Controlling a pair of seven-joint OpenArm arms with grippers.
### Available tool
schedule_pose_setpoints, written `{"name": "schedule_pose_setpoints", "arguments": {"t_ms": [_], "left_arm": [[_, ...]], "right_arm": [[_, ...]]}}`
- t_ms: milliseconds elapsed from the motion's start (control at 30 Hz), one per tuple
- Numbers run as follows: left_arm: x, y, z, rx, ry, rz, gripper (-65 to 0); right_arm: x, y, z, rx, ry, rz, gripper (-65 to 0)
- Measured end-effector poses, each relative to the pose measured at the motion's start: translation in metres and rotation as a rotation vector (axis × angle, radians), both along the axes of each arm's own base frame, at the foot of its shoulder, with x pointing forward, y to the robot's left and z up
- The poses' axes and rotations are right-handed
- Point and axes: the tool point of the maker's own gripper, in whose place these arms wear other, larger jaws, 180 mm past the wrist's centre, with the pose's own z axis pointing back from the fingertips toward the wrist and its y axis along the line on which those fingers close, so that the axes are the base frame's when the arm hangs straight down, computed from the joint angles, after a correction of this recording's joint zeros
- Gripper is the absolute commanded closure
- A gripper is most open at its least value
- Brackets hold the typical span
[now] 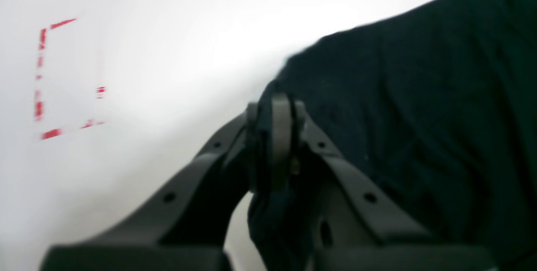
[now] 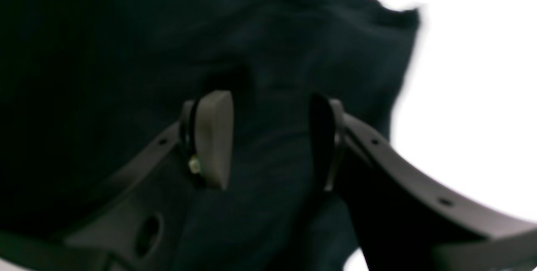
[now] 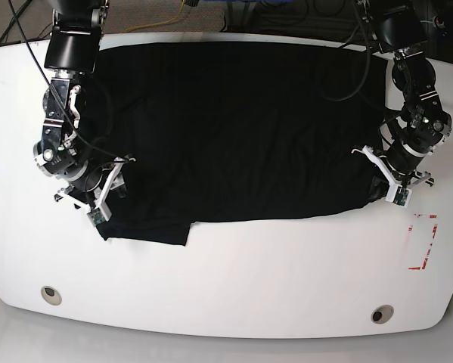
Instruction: Layout the t-shirt on the table in an organized manner, then fold the t-shirt properly
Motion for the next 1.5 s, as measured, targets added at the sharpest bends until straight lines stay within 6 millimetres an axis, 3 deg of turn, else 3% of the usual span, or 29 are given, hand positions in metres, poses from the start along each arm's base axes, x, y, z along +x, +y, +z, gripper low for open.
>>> {"name": "schedule_pose_setpoints", "arguments": {"t_ms": [267, 500, 633, 867, 1267, 1500], "left_arm": [[0.000, 0.008, 0.002, 0.025, 0.001, 0.000, -2.3], [0.001, 0.008, 0.002, 0.025, 0.001, -0.001, -2.3], [0.001, 0.014, 0.004, 0.042, 0.001, -0.001, -2.3], [0.001, 0.017, 0.006, 0.055, 0.000, -0.006, -2.3], [0.003, 0.028, 0.013, 0.091, -0.007, -0.009, -2.3], [0.003, 0.031, 0.014, 0.099, -0.007, -0.005, -2.3]], "right_arm": [[0.031, -0.020, 0.032, 0.053, -0.096, -0.090, -27.7], [0.066, -0.034, 0.027, 0.117, -0.055, -0.154, -27.7], [0.091, -0.029, 0.029, 0.212, -0.089, -0.161, -27.7], [0.115, -0.032, 0.010, 0.334, -0.064, -0.217, -27.7], [0.116, -0.071, -0.021, 0.407, -0.081, -0.389, -27.8], [0.110, -0.076, -0.033, 0.392, -0.063, -0.395, -27.8]]}}
